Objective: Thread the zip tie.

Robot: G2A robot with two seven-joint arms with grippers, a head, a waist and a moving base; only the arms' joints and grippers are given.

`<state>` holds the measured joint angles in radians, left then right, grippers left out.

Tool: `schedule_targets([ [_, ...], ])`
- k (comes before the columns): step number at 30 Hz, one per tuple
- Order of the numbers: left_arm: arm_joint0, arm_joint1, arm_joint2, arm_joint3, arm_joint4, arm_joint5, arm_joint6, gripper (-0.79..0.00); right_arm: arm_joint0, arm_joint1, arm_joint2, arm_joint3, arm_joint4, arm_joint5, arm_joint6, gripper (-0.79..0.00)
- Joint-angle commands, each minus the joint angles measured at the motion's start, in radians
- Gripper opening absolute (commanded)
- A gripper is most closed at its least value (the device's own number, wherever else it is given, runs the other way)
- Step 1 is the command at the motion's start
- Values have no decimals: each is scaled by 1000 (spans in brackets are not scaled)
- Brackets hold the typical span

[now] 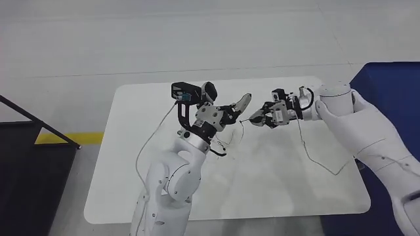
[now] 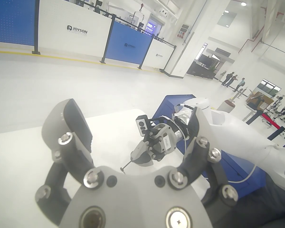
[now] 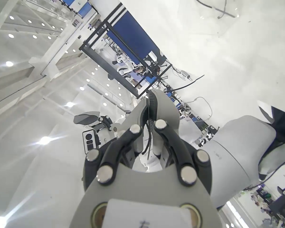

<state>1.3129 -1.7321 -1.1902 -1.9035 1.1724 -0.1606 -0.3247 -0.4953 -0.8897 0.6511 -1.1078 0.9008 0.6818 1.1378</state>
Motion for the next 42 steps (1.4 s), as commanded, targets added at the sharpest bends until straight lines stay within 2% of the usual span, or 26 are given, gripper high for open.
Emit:
schedule_targets([
  [1, 0, 0, 0, 0, 0, 0, 0, 0, 19, -20, -30, 16, 25, -7, 8, -785],
  [4, 0, 0, 0, 0, 0, 0, 0, 0, 45, -58, -62, 41, 55, -23, -9, -785],
  [12, 0, 0, 0, 0, 0, 0, 0, 0, 73, -154, -124, 146, 59, -177, -155, -785],
  [13, 0, 0, 0, 0, 0, 0, 0, 0, 74, -165, -131, 160, 58, -189, -159, -570],
  [14, 0, 0, 0, 0, 0, 0, 0, 0, 74, -175, -140, 178, 59, -187, -155, -200],
  [15, 0, 0, 0, 0, 0, 0, 0, 0, 77, -184, -149, 199, 58, -169, -152, 0],
  [22, 0, 0, 0, 0, 0, 0, 0, 0, 105, -228, -184, 300, -6, -172, -102, 0],
  [27, 0, 0, 0, 0, 0, 0, 0, 0, 143, -225, -122, 360, 51, -214, 12, 0],
  [33, 0, 0, 0, 0, 0, 0, 0, 0, 166, -165, 70, 429, 149, -502, 99, 0],
  [39, 0, 0, 0, 0, 0, 0, 0, 0, 99, -80, 270, 392, 175, -806, 154, 0],
  [42, 0, 0, 0, 0, 0, 0, 0, 0, 17, -41, 364, 318, 235, -799, 228, 0],
])
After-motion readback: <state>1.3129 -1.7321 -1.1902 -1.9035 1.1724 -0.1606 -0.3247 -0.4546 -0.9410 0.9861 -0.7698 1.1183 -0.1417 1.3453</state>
